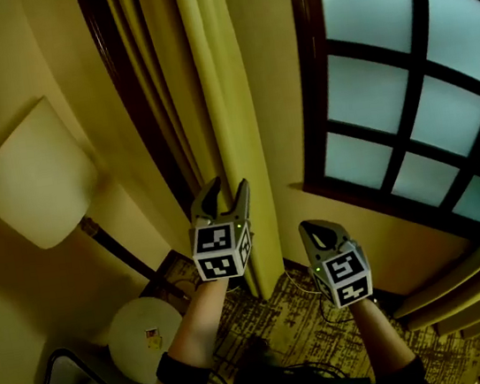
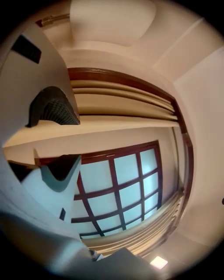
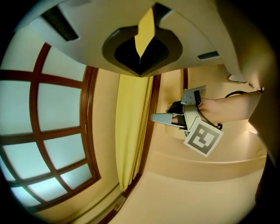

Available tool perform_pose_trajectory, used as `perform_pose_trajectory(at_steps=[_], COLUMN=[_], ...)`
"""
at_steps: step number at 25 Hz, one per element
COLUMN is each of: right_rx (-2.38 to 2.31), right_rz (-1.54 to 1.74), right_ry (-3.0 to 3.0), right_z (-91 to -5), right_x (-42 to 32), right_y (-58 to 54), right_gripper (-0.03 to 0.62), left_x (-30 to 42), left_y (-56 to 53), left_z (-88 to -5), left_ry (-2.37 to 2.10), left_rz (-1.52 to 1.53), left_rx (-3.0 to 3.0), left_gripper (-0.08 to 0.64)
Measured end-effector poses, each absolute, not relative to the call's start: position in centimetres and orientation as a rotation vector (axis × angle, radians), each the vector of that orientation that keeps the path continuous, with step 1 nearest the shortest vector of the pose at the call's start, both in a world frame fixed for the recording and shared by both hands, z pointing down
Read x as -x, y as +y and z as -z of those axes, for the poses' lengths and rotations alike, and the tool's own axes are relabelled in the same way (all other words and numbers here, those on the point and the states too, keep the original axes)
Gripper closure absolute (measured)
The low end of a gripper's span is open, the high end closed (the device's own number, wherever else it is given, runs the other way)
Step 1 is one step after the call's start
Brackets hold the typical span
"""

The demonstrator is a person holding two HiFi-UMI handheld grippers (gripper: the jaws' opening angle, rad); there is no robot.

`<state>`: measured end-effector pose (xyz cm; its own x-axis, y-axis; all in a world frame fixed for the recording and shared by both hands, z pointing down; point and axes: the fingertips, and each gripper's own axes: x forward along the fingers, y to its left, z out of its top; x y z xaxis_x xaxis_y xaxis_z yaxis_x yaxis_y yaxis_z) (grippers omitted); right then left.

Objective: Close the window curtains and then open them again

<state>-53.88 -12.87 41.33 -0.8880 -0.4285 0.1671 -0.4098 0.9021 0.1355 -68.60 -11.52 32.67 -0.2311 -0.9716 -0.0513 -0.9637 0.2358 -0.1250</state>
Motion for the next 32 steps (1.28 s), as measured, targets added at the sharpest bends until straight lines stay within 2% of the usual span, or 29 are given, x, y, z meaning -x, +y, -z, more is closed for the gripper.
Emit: perform_pose_trajectory(at_steps=[3, 9, 22, 32], right_rx=[-0.650, -0.710, -0.829, -0.903], right_rz=[0.252, 0.305, 0.443, 0.444], right_ry=[-2.884, -2.895, -2.863, -2.878], right_z=[-38.3, -35.0, -29.5, -27.3], right_x=[56.0, 59.5, 65.8, 67.2], right_y=[-14.3, -17.3, -23.4, -26.2], right_gripper=[0.577, 0.577, 0.577, 0.577], left_x=[70.5, 73.1, 75.6, 75.8], left_y=[-13.8, -18.6, -26.4, -31.2], left_z=[-28.8, -22.7, -13.5, -11.6], left_ry=[2.335, 2.234, 2.088, 2.054], left_rz=[0.086, 0.050, 0.016, 0.060], left_rx=[1.813, 1.795, 1.818, 1.866], left_gripper=[0.331, 0.265, 0.265, 0.274])
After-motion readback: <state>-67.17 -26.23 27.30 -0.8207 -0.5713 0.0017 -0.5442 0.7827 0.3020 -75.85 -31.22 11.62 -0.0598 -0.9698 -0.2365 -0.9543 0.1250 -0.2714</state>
